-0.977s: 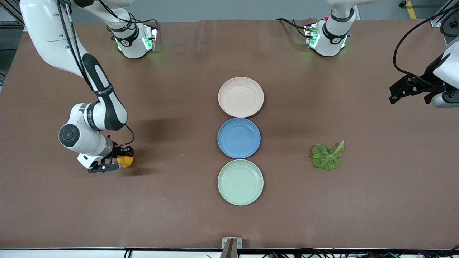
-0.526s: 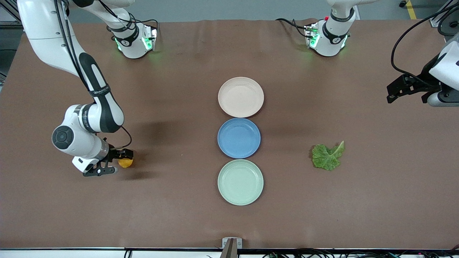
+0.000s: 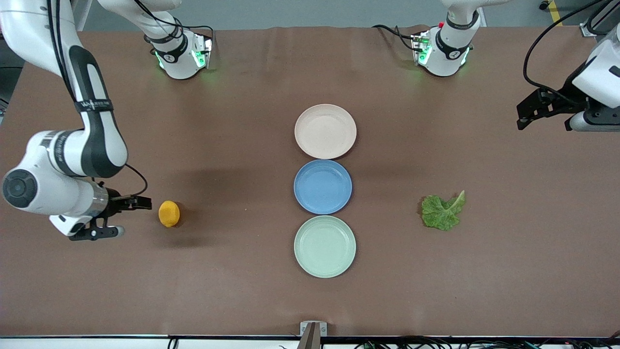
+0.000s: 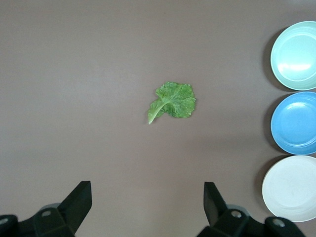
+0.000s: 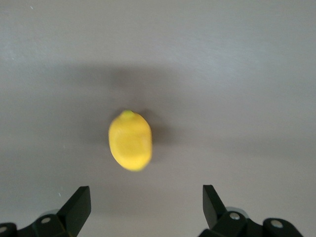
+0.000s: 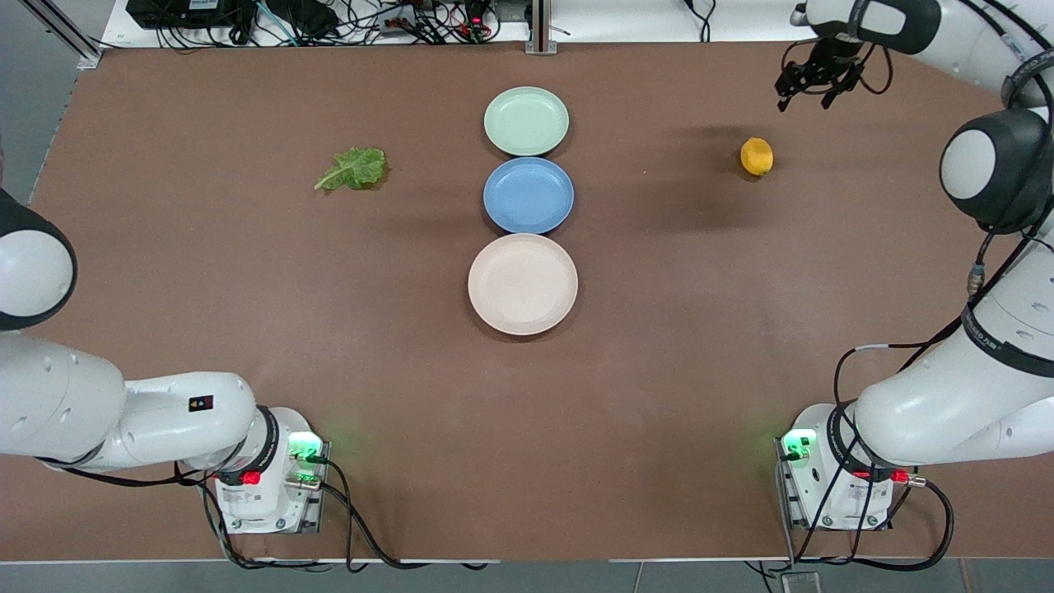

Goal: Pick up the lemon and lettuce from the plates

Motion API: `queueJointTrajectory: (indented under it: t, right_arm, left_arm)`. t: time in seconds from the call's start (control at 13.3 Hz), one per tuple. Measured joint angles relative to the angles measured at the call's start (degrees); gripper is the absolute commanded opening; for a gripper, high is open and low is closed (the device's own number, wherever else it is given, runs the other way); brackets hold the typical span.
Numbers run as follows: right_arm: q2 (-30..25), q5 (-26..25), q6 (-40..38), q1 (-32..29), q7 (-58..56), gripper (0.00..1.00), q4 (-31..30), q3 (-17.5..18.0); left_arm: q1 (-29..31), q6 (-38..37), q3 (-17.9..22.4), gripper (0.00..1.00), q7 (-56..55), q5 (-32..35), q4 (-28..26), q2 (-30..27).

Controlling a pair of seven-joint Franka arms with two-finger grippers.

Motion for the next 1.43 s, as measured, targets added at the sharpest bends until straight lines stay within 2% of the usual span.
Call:
queueJointTrajectory:
  t: [0.3, 0.45, 0.6, 0.75, 1.13, 1.28, 1.43]
  right_arm:
    - [-3.3, -2.6, -13.7, -0.9, 0.0, 1.00, 8.0, -0.7]
    - [-3.4, -2.6, -18.6, -1.7, 0.0, 1.00, 12.9, -0.8]
    - [-3.3, -2.7, -19.9, -2.5, 0.0, 1.00, 15.1, -0.8]
    - [-3.2, -2.2, -22.6, -3.2, 0.0, 1.00, 15.2, -0.8]
    - [-3.6, -1.1, -25.0, -3.9, 0.0, 1.00, 14.8, -0.8]
    - [-5.8, -1.1, -23.8, -3.9, 0.0, 1.00, 13.2, -0.7]
    - [-10.1, -1.1, -19.6, -3.9, 0.0, 1.00, 8.0, -0.7]
  left_arm:
    - [-1.0, -0.5, 0.3, 1.00, -0.6, -0.4, -0.2, -0.5]
    - [-4.9, -1.0, 2.9, 1.00, -2.3, -0.4, -0.6, -0.5]
    - [-8.4, -1.4, 5.8, 1.00, -2.6, -0.4, -1.0, -0.5]
    - [-10.3, -1.5, 8.3, 1.00, -2.6, -0.4, -1.3, -0.6]
    - [-10.3, -1.5, 9.1, 1.00, -2.6, -0.4, -2.6, -2.0]
    - [-10.3, -1.5, 9.1, 1.00, -2.5, -0.4, -2.7, -2.1]
    - [-10.2, -1.5, 9.2, 1.00, -2.5, -0.5, -2.8, -2.1]
